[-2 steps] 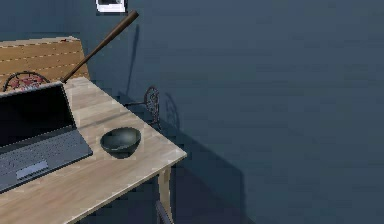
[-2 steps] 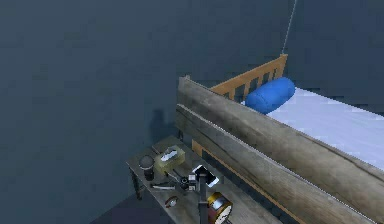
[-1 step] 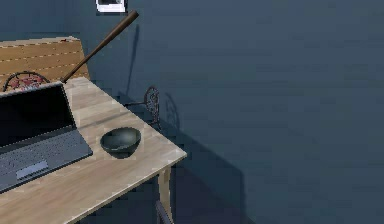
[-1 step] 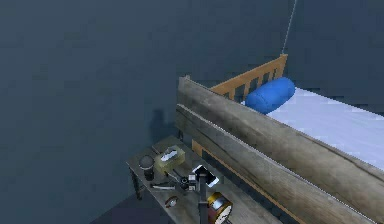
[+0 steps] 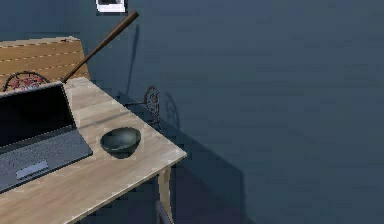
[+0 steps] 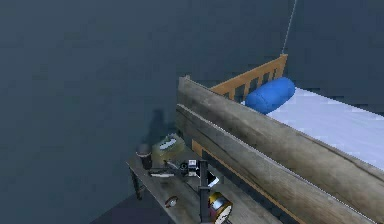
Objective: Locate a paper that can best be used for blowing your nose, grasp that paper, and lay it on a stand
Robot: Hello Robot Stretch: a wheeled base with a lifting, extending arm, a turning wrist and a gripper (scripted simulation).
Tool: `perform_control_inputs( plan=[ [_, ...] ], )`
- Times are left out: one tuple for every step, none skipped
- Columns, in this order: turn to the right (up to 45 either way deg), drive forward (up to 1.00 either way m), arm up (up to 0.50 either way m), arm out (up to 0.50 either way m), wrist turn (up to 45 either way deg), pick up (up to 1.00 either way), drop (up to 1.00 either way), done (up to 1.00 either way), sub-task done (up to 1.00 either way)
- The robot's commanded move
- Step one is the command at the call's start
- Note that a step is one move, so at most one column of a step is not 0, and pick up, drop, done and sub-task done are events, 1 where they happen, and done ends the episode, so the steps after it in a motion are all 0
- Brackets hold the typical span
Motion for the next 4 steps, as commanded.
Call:
perform_control_inputs(
  plan=[
    [0.0,0.0,0.5,0.0,0.0,0.0,0.0,0.0,0.0],
    [0.0,0.0,0.04,0.0,0.0,0.0,0.0,0.0,0.0],
    [0.0,0.0,0.0,0.0,-45.0,0.0,0.0,0.0,0.0],
    [0.0,0.0,0.0,0.0,-36.0,0.0,0.0,0.0,0.0]
  ],
)
